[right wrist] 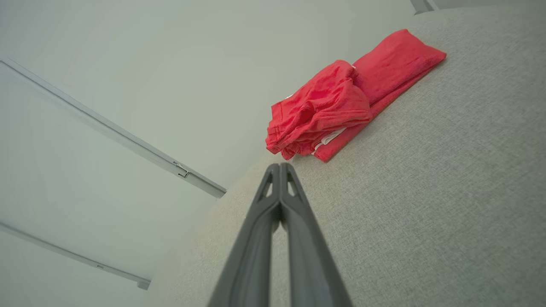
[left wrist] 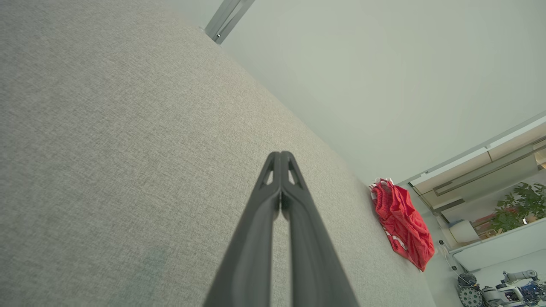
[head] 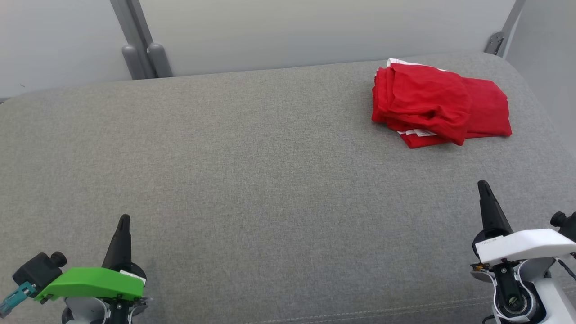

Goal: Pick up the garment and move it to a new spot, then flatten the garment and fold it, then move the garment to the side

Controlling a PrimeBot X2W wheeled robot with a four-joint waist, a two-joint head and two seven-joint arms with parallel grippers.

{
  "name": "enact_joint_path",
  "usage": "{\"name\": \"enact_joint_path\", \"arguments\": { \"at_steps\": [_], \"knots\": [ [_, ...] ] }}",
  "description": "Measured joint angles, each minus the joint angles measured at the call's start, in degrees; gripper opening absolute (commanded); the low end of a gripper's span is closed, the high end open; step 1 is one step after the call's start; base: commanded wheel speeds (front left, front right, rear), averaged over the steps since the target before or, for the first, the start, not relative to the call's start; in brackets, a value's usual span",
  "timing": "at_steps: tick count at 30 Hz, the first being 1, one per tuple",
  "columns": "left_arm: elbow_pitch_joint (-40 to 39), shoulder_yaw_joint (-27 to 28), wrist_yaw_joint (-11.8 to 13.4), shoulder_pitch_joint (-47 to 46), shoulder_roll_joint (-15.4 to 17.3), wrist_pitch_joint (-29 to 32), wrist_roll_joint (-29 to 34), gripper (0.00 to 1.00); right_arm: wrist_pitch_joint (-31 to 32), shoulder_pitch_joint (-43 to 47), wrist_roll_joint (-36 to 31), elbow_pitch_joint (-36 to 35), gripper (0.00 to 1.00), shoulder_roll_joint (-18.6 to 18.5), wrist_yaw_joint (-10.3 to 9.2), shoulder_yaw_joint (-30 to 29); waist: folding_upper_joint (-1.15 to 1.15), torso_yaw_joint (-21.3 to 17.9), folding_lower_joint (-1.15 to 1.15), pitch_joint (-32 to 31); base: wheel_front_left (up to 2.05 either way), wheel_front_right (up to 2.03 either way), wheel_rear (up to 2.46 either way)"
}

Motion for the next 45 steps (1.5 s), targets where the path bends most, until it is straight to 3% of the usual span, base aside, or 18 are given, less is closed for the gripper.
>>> {"name": "enact_joint_path", "arguments": {
  "at_steps": [45],
  "knots": [
    [1.33, 4.58, 0.00, -0.21, -1.10, 8.10, -26.96, 0.00, 7.21, -3.07, 31.32, 5.82, 0.00, 1.48, 4.39, -5.97, 0.00, 0.35, 0.00, -0.85, 0.00, 0.00, 0.00]
  ]
}}
